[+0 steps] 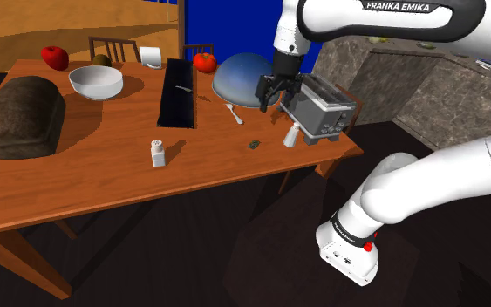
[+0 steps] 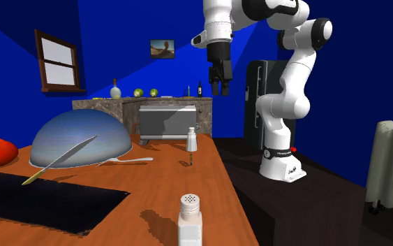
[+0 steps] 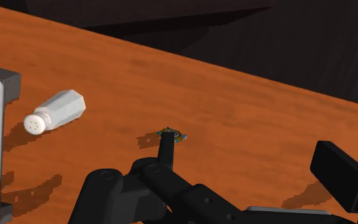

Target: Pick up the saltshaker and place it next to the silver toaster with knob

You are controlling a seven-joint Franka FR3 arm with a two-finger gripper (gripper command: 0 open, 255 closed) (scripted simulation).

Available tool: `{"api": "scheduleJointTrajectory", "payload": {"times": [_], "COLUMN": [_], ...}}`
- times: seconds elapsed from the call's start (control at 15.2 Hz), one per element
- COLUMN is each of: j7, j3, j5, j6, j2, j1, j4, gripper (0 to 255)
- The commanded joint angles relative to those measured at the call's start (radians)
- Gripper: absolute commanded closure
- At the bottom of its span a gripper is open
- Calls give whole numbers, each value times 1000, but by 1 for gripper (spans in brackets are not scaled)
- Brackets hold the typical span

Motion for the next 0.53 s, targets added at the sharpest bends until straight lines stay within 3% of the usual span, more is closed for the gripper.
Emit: {"api": "scheduleJointTrajectory", "payload": {"times": [0.0, 0.46], "j7": [34, 145], "j3": [33, 131], "j5": [11, 4], "j6": [42, 171], "j2": [56, 271], "j1": [11, 38], "j4": [21, 126], "gripper": [0, 0]}}
